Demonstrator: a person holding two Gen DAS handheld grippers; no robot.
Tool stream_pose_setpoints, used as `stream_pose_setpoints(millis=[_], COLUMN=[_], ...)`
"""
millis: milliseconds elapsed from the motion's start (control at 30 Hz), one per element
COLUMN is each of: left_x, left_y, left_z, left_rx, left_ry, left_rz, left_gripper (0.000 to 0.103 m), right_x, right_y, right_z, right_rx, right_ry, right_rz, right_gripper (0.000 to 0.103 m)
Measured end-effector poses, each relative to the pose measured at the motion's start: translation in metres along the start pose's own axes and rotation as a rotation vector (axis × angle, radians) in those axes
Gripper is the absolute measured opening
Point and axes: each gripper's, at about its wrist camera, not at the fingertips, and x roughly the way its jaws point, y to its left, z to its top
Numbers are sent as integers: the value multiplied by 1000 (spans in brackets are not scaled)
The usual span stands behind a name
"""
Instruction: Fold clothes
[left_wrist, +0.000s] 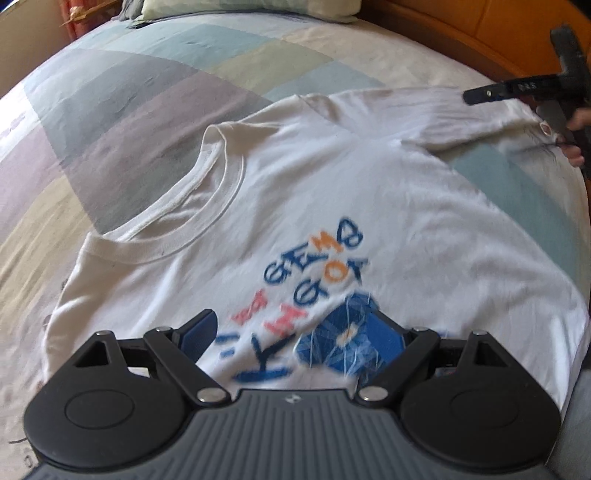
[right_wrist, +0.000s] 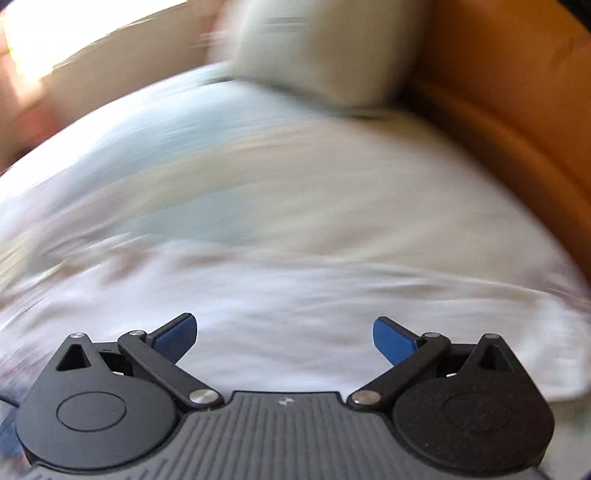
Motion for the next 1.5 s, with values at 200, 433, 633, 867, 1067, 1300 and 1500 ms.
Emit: stream_pose_setpoints(millis=[200, 433, 633, 867, 1067, 1300, 1500], left_x=[-14, -11, -19, -26, -49, -36, -37], left_y=[-7, -17, -23, -20, -13, -16, -22], left_z=[-39, -87, -117, -137, -173, -146, -181], left_rx=[117, 164, 229, 215, 87, 74, 75], left_ry=[36, 99, 118, 56, -33, -207, -171], left_rz=[-44, -153, -136, -129, -74, -39, -72], left_gripper=[88, 88, 90, 90, 90, 90, 93], right_x=[18, 34, 13, 14, -3, 6, 3], right_y=[127, 124, 125, 168, 176, 232, 217], right_z=[-25, -57, -52, -90, -112, -109, -136], right_rx=[-299, -311, -288, -482, -489, -539, -533], right_ry=[92, 195, 240, 238, 251, 132, 172], right_rz=[330, 268, 160, 144, 10, 166, 154], right_gripper=[103, 103, 103, 103, 103, 103, 103])
